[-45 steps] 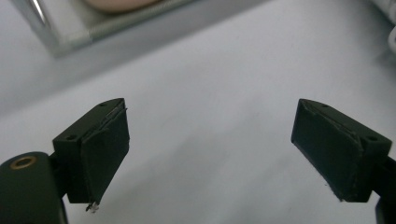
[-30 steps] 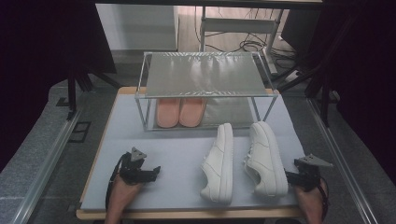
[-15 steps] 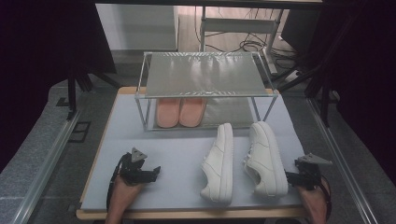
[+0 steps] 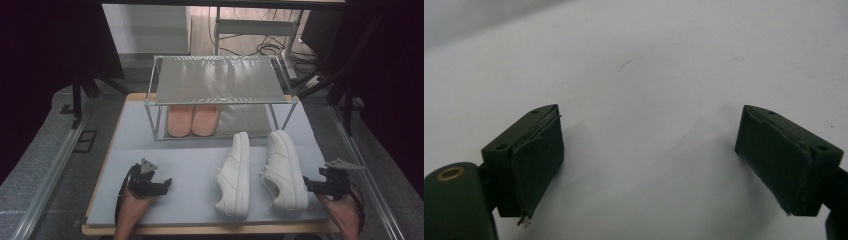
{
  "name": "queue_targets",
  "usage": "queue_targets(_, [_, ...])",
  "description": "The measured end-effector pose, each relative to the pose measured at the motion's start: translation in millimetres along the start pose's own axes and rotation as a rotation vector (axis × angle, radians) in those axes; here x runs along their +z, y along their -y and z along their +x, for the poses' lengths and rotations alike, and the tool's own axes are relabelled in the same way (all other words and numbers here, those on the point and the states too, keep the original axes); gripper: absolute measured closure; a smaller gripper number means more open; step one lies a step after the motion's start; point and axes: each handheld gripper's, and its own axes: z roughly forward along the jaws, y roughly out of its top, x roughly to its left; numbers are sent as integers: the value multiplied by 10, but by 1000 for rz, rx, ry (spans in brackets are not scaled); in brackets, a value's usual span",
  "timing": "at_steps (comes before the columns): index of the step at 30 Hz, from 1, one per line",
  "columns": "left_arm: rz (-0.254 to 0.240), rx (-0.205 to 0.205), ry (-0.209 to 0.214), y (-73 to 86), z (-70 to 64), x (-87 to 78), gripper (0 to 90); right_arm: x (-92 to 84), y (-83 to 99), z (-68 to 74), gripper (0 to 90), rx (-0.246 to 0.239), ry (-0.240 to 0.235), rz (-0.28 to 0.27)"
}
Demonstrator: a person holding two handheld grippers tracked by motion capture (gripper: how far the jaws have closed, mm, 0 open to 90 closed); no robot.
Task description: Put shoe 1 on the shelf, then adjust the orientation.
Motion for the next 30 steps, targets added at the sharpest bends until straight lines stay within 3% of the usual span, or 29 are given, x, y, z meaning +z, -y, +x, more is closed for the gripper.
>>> queue_targets(5, [-1,0,-1,1,0,0,121,-103,-93,40,300,-20,-12,-8])
queue_targets(8, [0,0,-1,1,1,-1,121,-130,-117,22,375,6,-47,-1])
queue_targets(13, [0,0,-1,0,-1,-1,121,-155,-153,40,419,9,-77,19])
queue_targets(18, [-1,0,-2,1,-1,0,122,-211,-202,45,421,10,-68,12])
queue_targets(21, [-1,1,-3,1,-1,-1,122,-253,-238,55,487,12,-82,4])
queue_targets(25, [-2,0,-3,2,-2,0,123,-336,-338,119,619,-20,-106,-3])
queue_targets(30, [-2,0,-3,2,-2,0,123,-379,-440,179,692,-54,-123,-15])
